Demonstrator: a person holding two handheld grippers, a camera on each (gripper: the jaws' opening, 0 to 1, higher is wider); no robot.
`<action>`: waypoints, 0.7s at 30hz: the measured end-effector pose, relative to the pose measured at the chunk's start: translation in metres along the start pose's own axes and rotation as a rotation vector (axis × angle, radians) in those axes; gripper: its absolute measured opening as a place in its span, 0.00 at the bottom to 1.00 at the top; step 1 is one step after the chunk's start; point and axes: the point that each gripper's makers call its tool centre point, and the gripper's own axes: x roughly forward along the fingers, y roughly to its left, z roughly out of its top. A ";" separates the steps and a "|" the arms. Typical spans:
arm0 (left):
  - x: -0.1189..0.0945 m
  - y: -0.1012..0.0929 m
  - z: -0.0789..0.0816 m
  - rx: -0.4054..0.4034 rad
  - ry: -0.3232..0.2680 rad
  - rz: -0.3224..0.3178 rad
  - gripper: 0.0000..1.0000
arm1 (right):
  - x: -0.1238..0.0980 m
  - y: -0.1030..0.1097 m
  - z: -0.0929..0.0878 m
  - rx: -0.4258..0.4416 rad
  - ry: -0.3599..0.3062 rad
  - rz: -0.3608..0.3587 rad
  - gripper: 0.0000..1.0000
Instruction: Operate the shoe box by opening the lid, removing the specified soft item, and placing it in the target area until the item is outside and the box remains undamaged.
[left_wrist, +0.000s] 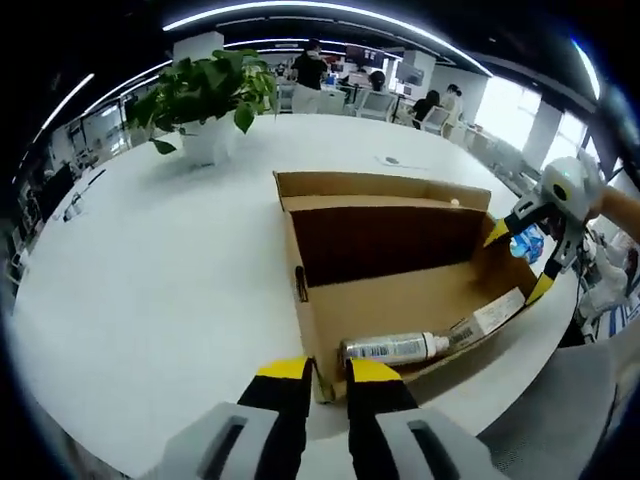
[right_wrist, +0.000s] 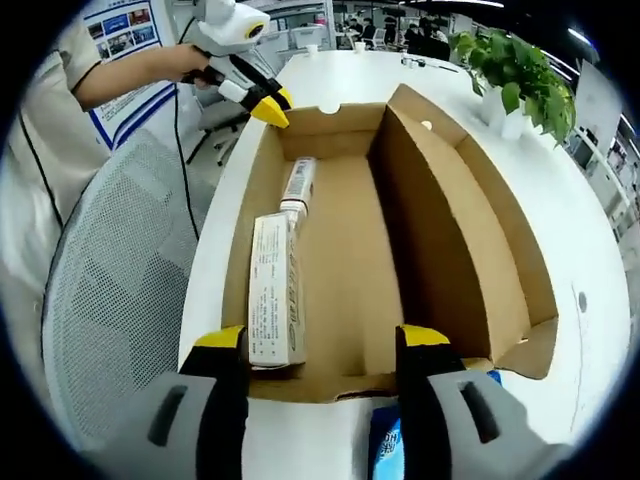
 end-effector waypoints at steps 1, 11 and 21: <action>0.000 0.002 0.000 0.005 0.002 0.008 0.07 | 0.001 0.002 0.001 -0.001 0.000 0.011 0.53; 0.001 0.003 -0.001 -0.058 -0.014 0.000 0.07 | 0.001 0.002 0.008 -0.009 -0.015 0.006 0.46; 0.001 0.003 -0.002 -0.076 -0.018 0.003 0.07 | 0.008 0.013 0.009 0.020 -0.003 0.032 0.39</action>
